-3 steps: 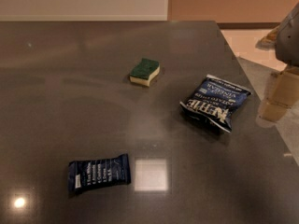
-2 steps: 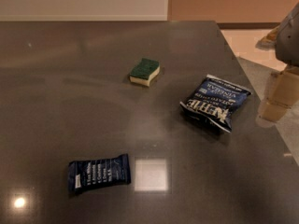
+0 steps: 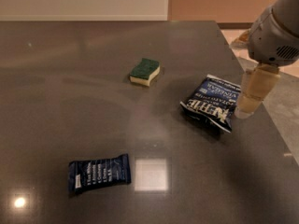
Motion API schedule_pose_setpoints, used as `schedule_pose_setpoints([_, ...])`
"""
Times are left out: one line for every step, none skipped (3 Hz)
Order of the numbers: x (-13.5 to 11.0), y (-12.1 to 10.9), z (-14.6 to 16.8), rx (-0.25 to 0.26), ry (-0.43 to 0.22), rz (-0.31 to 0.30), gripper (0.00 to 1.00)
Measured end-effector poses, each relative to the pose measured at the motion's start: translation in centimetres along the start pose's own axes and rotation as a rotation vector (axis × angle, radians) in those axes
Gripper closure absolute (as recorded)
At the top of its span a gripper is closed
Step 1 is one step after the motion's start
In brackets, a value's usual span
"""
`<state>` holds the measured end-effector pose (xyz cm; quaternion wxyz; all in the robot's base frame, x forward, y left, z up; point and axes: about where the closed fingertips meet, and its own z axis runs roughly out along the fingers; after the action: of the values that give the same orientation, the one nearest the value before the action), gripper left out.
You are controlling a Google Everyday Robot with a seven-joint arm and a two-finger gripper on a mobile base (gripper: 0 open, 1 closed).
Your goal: Move blue chip bag near rxbar blueberry
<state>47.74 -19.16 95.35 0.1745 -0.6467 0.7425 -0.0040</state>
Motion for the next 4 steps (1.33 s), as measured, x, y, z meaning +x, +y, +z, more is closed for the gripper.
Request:
schedule_pose_setpoints([-1.3,-1.1,3.3,-0.021,-0.008,-0.046,0.00])
schedule_pose_setpoints([-2.2,-1.8,7.2,-0.029,0.015,-0.071,0.00])
schedule_pose_setpoints([-2.0,-1.5,10.5,-0.050,0.054,-0.089,0.00])
schedule_pose_setpoints([-0.9,-1.4,12.7,-0.083,0.103,-0.054,0.00])
